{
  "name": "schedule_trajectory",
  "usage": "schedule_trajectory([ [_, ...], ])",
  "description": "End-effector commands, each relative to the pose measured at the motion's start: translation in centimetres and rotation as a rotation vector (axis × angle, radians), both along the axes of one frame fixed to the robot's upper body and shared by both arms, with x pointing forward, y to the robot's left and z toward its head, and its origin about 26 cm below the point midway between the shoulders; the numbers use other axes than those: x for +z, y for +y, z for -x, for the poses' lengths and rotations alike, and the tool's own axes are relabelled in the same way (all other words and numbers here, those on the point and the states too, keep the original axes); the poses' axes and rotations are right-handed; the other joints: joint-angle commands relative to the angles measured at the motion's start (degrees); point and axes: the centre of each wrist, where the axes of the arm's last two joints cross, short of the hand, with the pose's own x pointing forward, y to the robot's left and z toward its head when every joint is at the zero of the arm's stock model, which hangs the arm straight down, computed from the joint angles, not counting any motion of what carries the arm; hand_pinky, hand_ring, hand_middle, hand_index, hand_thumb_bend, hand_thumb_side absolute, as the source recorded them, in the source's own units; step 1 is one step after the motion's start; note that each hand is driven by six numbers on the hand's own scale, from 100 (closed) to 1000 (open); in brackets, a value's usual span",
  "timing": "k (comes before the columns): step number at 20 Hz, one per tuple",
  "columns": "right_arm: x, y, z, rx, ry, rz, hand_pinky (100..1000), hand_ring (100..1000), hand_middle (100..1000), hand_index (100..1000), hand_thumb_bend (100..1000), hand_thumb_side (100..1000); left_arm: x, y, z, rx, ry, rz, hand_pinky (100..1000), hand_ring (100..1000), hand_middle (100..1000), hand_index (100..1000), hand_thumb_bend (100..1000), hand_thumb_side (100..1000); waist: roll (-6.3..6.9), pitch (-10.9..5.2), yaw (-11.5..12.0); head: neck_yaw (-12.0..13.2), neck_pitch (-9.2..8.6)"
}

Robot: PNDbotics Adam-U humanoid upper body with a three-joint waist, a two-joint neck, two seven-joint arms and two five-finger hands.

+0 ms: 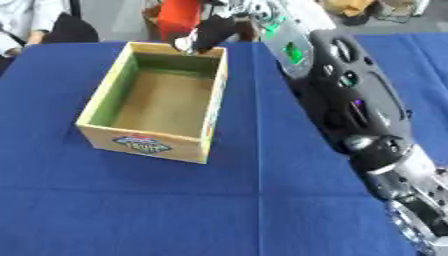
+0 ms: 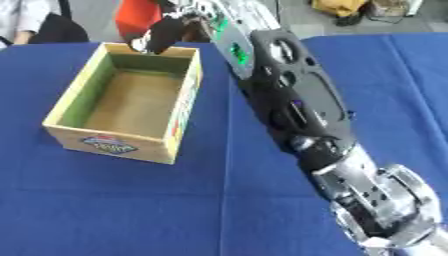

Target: Pick up objects on the table and place them in the box.

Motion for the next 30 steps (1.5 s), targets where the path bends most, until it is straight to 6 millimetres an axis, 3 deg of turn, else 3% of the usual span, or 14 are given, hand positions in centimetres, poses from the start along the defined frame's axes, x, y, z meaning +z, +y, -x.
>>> schedule_trajectory([
  [1, 0.3, 0.9, 0.1, -0.009, -0.028, -0.012, 762, 682, 344, 357, 100, 542, 0.9, 0.1, 0.0, -0.009, -0.023, -0.024, 477, 627, 586, 778, 427, 931, -0.02, -0.81, 0.3, -0.3, -0.64],
  [21, -6.2, 3.9, -1.8, -0.089, 0.058, 0.060, 760, 695, 386, 419, 100, 518, 1.0, -0.1, -0.1, -0.017, -0.026, -0.018, 478, 626, 584, 776, 424, 921, -0.48, 0.09, 1.2, -1.0, -1.35],
  [24, -6.9, 4.0, -2.2, -0.113, 0.056, 0.052, 784, 735, 438, 456, 100, 519, 1.0, -0.2, -0.1, -0.018, -0.025, -0.019, 478, 626, 584, 776, 424, 920, -0.48, 0.12, 1.3, -1.1, -1.36],
  [28, -7.4, 4.2, -2.4, -0.122, 0.064, 0.084, 805, 789, 607, 657, 100, 502, 1.0, -0.2, -0.1, -0.019, -0.024, -0.019, 478, 626, 584, 775, 424, 919, -0.51, 0.15, 1.3, -1.2, -1.38],
  [30, -7.7, 4.3, -2.5, -0.121, 0.082, 0.122, 824, 814, 679, 708, 100, 506, 1.0, -0.2, -0.1, -0.019, -0.024, -0.018, 478, 626, 583, 775, 423, 918, -0.51, 0.15, 1.3, -1.3, -1.41],
])
